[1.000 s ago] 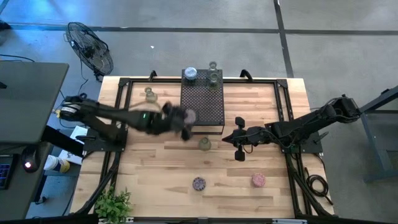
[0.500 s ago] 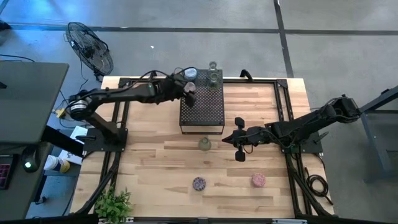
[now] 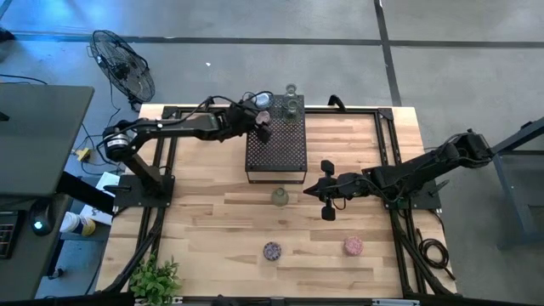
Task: Pick & Place candle stick holders
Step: Put the red scented candle on the shelf aligned with the other blue scented candle
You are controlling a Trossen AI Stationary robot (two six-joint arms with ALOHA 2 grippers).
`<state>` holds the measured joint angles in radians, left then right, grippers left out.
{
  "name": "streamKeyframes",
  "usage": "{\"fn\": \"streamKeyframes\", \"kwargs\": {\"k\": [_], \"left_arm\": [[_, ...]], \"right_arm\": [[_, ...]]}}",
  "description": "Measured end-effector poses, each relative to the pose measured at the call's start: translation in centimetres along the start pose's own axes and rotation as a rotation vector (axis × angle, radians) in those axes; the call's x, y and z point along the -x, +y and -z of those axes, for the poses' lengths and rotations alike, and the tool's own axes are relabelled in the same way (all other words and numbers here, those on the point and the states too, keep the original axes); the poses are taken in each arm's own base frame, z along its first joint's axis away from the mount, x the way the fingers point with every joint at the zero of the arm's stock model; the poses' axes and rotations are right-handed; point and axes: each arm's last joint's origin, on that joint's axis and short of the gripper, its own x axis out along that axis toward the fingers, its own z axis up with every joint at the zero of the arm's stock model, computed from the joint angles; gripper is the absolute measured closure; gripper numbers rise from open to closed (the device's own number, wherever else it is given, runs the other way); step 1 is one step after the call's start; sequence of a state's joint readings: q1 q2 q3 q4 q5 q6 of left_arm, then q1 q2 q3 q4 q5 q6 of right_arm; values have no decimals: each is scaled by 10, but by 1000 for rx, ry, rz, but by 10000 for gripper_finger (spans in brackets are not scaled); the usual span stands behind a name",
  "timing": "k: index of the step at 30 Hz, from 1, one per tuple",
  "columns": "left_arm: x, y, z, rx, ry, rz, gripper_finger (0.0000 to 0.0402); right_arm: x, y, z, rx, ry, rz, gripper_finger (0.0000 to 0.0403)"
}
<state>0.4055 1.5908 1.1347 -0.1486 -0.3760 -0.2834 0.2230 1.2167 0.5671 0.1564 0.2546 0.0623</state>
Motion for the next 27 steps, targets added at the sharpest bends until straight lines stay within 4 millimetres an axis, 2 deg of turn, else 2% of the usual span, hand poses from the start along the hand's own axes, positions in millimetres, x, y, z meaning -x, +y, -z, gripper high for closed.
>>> {"fn": "streamKeyframes", "kwargs": {"k": [5, 27], "left_arm": [[-3, 9, -2, 16, 7, 0, 100], [-6, 6, -4, 27, -25, 4, 85]], "right_arm": [[0, 0, 0, 0, 0, 0, 402], [0, 0, 0, 0, 0, 0, 402]]}}
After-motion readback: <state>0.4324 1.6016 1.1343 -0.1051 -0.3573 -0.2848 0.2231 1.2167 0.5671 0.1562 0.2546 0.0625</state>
